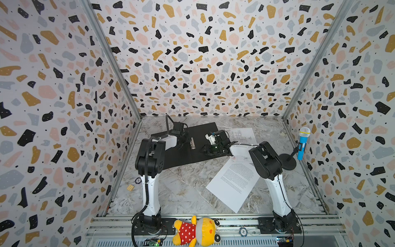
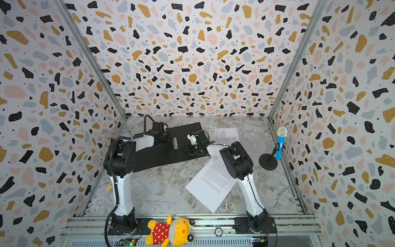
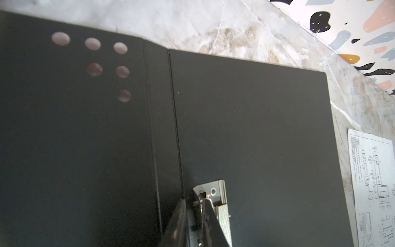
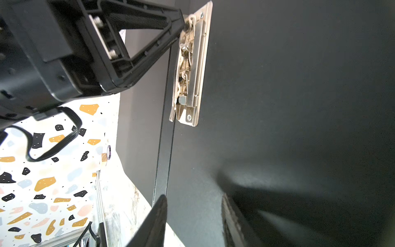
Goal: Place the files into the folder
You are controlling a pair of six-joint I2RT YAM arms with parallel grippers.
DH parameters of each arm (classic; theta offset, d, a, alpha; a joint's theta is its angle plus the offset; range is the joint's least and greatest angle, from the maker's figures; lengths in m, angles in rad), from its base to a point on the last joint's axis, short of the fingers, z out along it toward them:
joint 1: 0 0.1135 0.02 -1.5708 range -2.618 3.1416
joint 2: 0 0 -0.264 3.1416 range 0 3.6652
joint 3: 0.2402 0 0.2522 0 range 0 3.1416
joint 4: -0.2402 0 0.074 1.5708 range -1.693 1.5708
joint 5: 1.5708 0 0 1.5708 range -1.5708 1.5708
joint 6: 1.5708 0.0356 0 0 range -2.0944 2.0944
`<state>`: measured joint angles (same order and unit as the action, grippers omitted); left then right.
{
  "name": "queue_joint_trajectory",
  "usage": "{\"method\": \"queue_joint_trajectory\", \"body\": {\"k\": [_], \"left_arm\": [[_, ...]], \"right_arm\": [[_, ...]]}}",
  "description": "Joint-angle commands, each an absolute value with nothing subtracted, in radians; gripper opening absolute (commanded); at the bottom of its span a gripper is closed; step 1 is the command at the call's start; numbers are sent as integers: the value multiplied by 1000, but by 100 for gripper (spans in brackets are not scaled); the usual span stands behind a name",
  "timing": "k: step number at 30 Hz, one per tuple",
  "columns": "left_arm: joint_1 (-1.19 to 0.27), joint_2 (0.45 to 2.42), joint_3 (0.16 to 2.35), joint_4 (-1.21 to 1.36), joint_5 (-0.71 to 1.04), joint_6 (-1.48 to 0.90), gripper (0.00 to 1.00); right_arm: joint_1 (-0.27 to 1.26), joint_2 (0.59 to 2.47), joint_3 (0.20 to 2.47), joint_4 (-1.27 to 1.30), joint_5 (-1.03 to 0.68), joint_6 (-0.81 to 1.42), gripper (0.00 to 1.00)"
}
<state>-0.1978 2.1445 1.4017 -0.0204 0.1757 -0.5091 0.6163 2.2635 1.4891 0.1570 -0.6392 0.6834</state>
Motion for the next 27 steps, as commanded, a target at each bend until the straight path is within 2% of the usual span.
{"method": "queue_joint_trajectory", "body": {"k": [1,7,13,27], "left_arm": [[-202,2136,1428,-32,174,-497,16],[-211,2157,1440,-26,184,-499,14],[-222,2157,1436,-19,199,-482,7],[-239,2133,1375,46,254,-492,5]], "right_arm": [[612,2204,1479,132,-634,685,44],[613,2194,1471,132,-633,684,44],[616,2195,1474,143,-644,699,44],[627,2252,1544,156,-685,773,42]]}}
